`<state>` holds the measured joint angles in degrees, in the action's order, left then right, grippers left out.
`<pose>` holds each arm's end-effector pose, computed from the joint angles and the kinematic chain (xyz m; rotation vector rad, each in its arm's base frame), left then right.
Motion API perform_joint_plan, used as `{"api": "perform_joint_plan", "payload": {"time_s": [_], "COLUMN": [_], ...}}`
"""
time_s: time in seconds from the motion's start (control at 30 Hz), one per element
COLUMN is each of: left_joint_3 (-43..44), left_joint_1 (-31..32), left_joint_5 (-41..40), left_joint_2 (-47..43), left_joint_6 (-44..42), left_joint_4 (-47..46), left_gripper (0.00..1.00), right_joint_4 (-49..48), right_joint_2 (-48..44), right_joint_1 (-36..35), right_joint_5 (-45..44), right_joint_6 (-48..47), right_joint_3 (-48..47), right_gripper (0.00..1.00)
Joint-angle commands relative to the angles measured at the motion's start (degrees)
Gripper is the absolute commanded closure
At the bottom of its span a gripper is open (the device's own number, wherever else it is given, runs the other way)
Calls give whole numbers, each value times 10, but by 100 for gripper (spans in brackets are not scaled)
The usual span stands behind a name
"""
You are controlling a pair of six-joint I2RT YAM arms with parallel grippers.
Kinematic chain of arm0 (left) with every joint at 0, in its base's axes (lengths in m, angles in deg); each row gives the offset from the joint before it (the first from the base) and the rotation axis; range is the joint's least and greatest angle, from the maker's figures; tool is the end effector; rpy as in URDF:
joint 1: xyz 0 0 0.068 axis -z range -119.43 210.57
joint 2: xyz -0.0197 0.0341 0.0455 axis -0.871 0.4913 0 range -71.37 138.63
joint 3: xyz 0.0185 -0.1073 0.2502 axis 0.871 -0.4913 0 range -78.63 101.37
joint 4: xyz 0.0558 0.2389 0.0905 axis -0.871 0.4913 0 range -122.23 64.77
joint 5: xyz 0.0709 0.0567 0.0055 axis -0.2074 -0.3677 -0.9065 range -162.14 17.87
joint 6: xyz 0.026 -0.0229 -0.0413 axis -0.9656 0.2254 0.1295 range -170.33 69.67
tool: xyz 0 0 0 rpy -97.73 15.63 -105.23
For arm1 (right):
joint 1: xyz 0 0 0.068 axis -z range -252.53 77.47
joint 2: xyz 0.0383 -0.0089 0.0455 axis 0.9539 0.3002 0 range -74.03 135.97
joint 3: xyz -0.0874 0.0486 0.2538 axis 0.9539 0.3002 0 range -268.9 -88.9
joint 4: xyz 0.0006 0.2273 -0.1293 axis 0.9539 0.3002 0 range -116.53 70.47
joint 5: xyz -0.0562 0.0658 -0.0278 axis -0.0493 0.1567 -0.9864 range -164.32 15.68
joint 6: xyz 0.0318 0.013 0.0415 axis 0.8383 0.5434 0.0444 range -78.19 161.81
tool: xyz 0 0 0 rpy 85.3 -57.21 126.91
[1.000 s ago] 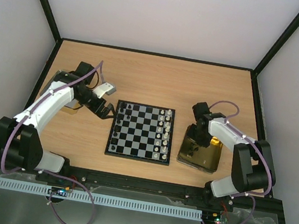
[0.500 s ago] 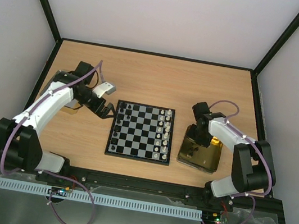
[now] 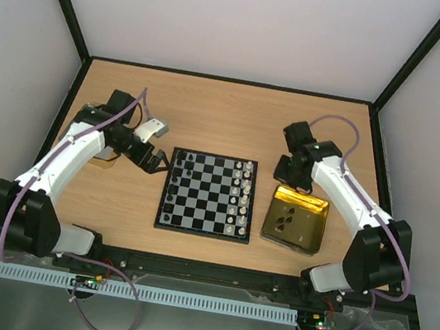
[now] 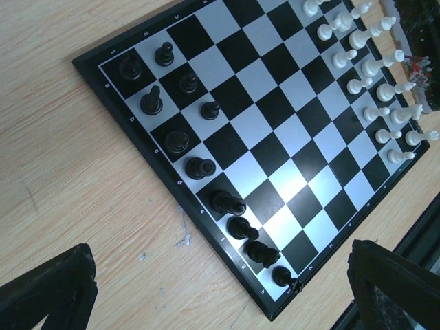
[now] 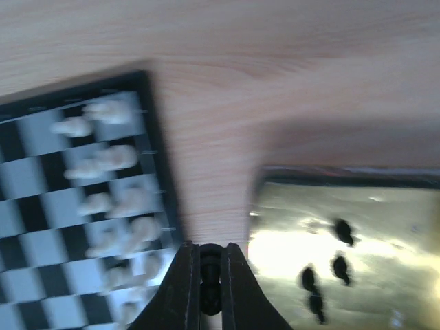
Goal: Set up the chess pieces on the board
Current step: Place the chess piece on the chessboard.
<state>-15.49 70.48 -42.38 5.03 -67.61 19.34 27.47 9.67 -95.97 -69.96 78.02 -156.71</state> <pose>0.2480 -0.0613 0.2774 0.7610 2.4911 -0.6520 0.2566 0.1142 0.2638 0.2983 2.8387 0.3458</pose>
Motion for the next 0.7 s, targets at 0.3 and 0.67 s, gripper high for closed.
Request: {"api": "perform_joint_plan", "payload": {"time_s": [0.3, 0.67], "left_joint_3": [-27, -32], "left_joint_1": [-47, -78], "left_joint_5": [-27, -77], "left_joint_2": [-22, -3], "left_joint_6": [40, 68], "left_joint_4": [-37, -52], "left_gripper": [1, 1], "right_joint_4": [34, 38], "right_joint_2": [270, 418], "right_joint_1": [-212, -277], "right_joint_5": [77, 119], "right_joint_6": [44, 50], "right_joint_3": [-293, -427], "right_gripper": [98, 98]}}
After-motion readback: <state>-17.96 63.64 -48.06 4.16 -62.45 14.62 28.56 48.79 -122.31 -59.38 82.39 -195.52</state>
